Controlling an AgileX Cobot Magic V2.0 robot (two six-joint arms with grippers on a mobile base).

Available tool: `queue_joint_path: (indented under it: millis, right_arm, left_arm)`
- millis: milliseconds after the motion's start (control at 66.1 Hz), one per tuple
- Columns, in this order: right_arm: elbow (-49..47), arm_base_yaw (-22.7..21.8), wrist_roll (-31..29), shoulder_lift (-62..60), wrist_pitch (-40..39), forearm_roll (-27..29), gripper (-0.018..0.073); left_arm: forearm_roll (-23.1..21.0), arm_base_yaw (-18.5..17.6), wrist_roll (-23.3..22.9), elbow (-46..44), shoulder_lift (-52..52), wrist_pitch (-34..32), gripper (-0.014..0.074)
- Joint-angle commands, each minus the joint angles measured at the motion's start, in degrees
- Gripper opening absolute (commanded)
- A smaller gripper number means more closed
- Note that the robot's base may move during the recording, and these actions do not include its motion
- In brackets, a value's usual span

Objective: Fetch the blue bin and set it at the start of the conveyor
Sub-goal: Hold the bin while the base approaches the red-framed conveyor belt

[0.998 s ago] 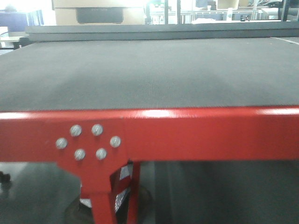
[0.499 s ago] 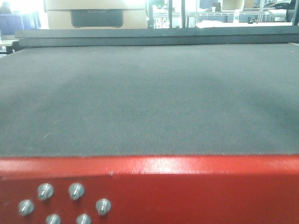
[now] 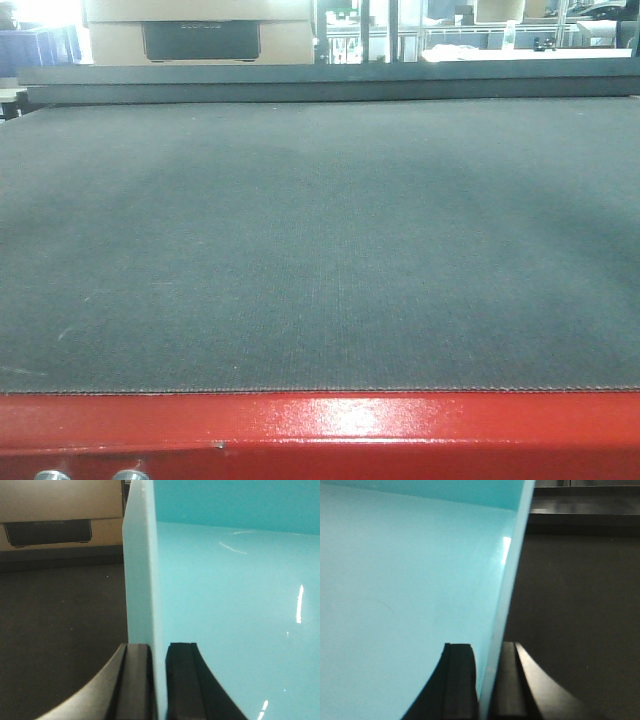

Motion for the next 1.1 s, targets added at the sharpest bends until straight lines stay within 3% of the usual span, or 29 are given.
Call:
queue_joint_path:
  millis: [0,1013,1089]
  right_arm:
    - [-0.51,-0.2,-1.43,-0.44,-3.37,-0.85,-0.0153]
    - [-0.51,-0.2,-1.43,-0.44,-3.37,-0.85,-0.0153]
    - [-0.51,-0.2,-1.43,-0.44,-1.96,-0.53,-0.0153]
  left_arm:
    - [-1.3,-0.11,-0.16,-0.62,-0.65,-2.77,-0.0111]
    - [-1.3,-0.11,-0.16,-0.62,-0.72,-2.91,-0.0111]
    - [-1.82,-0.11,-0.16,-0.62,-0.72,-0.65,-0.0111]
